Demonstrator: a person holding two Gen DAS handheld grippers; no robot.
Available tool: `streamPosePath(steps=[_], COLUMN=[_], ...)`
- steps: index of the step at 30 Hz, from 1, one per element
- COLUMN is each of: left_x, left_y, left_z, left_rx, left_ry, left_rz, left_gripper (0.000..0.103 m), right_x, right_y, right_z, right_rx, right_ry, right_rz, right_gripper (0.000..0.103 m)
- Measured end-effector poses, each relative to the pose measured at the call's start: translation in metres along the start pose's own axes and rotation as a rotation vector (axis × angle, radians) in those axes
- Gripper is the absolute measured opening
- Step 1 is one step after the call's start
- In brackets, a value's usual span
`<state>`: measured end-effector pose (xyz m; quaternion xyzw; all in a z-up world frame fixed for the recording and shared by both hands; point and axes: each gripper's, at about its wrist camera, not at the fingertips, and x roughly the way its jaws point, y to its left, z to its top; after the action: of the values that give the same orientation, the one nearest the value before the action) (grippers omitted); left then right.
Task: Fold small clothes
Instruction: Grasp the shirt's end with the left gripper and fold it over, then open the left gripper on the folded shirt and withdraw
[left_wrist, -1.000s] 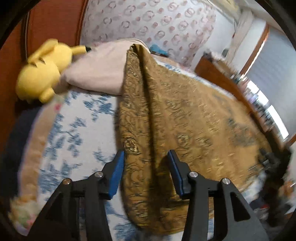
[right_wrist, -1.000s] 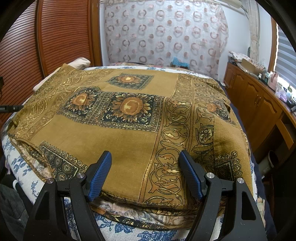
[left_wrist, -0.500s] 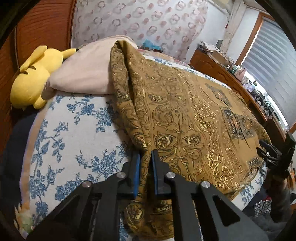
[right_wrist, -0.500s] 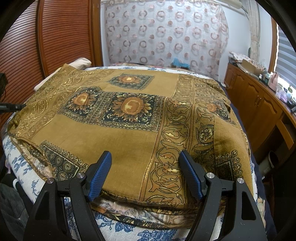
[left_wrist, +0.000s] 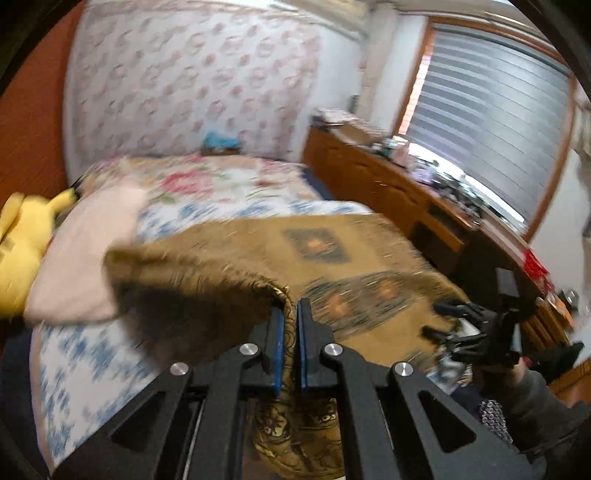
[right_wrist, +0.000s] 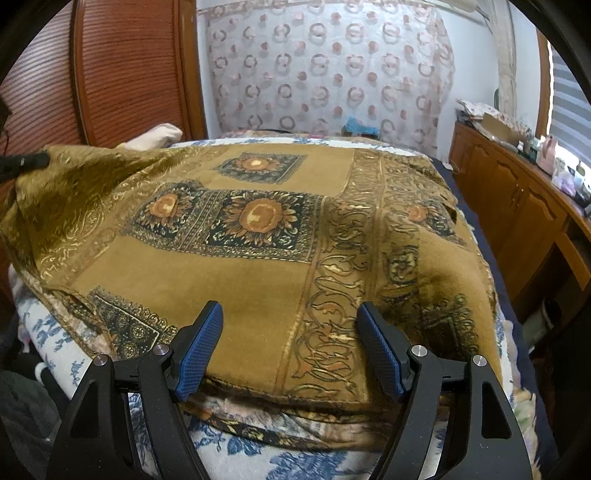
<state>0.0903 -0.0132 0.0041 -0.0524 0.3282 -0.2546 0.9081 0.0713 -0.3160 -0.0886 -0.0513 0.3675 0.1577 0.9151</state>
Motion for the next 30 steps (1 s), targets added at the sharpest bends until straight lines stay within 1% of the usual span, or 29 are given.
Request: streamPosePath(steps=[5, 9, 11, 15, 17, 20, 21, 22, 23, 24, 25, 27, 29, 30], left_x=[0.03, 0.063, 0.077, 0.091, 0.097, 0.111, 0.115, 0.117, 0.12, 0.122, 0.121, 0.119, 0.116, 0.116], left_y=[-0.056, -0.104, -0.128, -0.168, -0.183, -0.195, -0.196, -0.197, -0.199, -0.201, -0.201, -0.2, -0.192, -0.188], left_z=[0.036, 0.063, 0.071, 0.079, 0.081, 0.081, 0.079, 0.078, 0.077, 0.076, 0.075, 0.075, 0.076, 0.075], left_rx=[0.111, 0.19, 0.229, 0.293, 0.318, 0.336, 0.339, 0.345, 0.35, 0.358, 0.363, 0.366, 0.354, 0.347], left_ry=[0.009, 0.037, 0.058, 0.083, 0.094, 0.138, 0.148, 0.156, 0.162, 0.162, 0.158, 0.148, 0.143, 0.139], left_rz=[-0.081, -0.137, -0.166, -0.212, -0.22, -0.217, -0.213, -0.215, -0.216, -0.208, -0.2, -0.202, -0.202, -0.195], left_gripper=[0.002, 0.002, 0.002, 0.002, 0.002, 0.003, 0.006, 0.006, 0.01, 0.019, 0.023, 0.035, 0.042, 0.043], right_x=[-0.017, -0.036, -0.044, -0.056, -0.061, -0.07, -0.073, -0.077, -0.079, -0.08, -0.081, -0.085, -0.089, -0.09], right_y=[-0.019, -0.037, -0.046, -0.055, -0.058, -0.067, -0.071, -0.076, -0.08, -0.085, -0.089, -0.097, -0.102, -0.104], right_z=[0.003, -0.001, -0.003, -0.009, -0.012, -0.017, -0.02, -0.022, -0.024, -0.025, -0.026, -0.028, -0.028, -0.026], right_rx=[0.024, 0.059, 0.073, 0.083, 0.085, 0.093, 0.1, 0.109, 0.117, 0.125, 0.136, 0.154, 0.17, 0.175], right_ry=[-0.026, -0.056, -0.067, -0.083, -0.091, -0.104, -0.107, -0.11, -0.11, -0.11, -0.109, -0.11, -0.114, -0.119], right_rz=[-0.024, -0.031, -0.034, -0.051, -0.062, -0.08, -0.084, -0.092, -0.098, -0.105, -0.113, -0.128, -0.134, -0.136], right_gripper=[0.077, 0.076, 0.076, 0.076, 0.076, 0.076, 0.076, 0.076, 0.076, 0.076, 0.076, 0.076, 0.076, 0.076])
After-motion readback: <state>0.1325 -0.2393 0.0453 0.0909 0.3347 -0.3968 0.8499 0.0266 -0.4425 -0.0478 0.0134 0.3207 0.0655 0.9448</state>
